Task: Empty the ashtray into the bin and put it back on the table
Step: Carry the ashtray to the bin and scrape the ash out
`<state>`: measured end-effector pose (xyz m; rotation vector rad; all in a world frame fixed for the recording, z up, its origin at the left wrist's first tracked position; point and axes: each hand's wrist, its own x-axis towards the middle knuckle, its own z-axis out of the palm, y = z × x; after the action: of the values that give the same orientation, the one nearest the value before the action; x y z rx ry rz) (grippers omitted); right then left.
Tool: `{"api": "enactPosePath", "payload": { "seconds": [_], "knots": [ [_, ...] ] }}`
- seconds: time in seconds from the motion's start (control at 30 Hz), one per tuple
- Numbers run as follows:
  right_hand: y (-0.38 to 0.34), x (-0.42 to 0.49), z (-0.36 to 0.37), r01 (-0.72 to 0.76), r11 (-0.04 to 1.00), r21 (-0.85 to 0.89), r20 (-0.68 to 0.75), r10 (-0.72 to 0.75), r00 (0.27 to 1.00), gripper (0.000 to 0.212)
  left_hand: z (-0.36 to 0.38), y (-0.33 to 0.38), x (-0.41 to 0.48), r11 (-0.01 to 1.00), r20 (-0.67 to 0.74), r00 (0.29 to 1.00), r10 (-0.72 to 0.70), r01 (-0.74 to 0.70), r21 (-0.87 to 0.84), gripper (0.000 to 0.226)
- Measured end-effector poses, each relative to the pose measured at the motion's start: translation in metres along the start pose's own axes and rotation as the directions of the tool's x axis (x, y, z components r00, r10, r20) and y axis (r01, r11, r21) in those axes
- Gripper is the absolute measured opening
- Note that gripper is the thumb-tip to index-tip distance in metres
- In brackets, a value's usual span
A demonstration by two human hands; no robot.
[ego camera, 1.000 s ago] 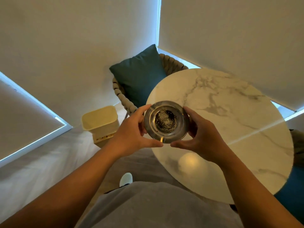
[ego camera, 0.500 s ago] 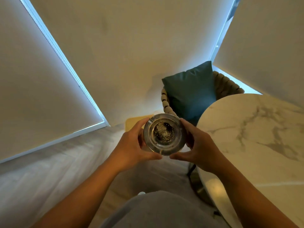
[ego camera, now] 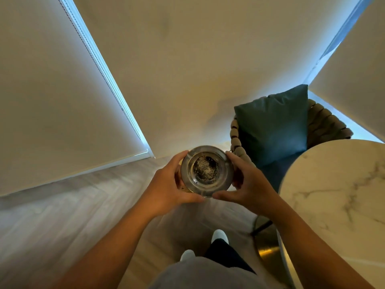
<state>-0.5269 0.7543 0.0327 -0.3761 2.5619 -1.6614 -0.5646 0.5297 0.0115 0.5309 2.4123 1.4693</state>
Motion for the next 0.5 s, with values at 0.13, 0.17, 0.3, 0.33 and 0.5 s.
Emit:
{"api": "enactPosePath", "payload": {
  "seconds": [0.13,0.17,0.3,0.33,0.5],
  "knots": [
    [0.030,0.030,-0.013,-0.177,0.982,0.061,0.007,0.177,0.984,0.057,-0.003,-0.014,0.027,0.996,-0.003,0.998,-0.059,0.059,0.065,0.105],
    [0.038,0.038,-0.016,-0.218,0.973,0.079,-0.008,0.219,0.976,0.049,-0.004,-0.019,0.034,0.994,0.000,0.997,-0.075,0.075,0.074,0.106],
    [0.067,0.060,-0.017,-0.319,0.930,0.183,-0.069,0.335,0.940,0.022,-0.001,-0.039,0.057,0.990,0.034,0.993,-0.111,0.107,0.096,0.108],
    [0.077,0.066,-0.017,-0.344,0.916,0.208,-0.083,0.367,0.927,0.020,0.003,-0.045,0.065,0.989,0.038,0.993,-0.114,0.110,0.098,0.108],
    [0.130,0.090,-0.006,-0.507,0.812,0.291,-0.053,0.543,0.838,0.013,0.019,-0.095,0.103,0.990,0.081,0.990,-0.120,0.112,0.090,0.105]
  ]
}}
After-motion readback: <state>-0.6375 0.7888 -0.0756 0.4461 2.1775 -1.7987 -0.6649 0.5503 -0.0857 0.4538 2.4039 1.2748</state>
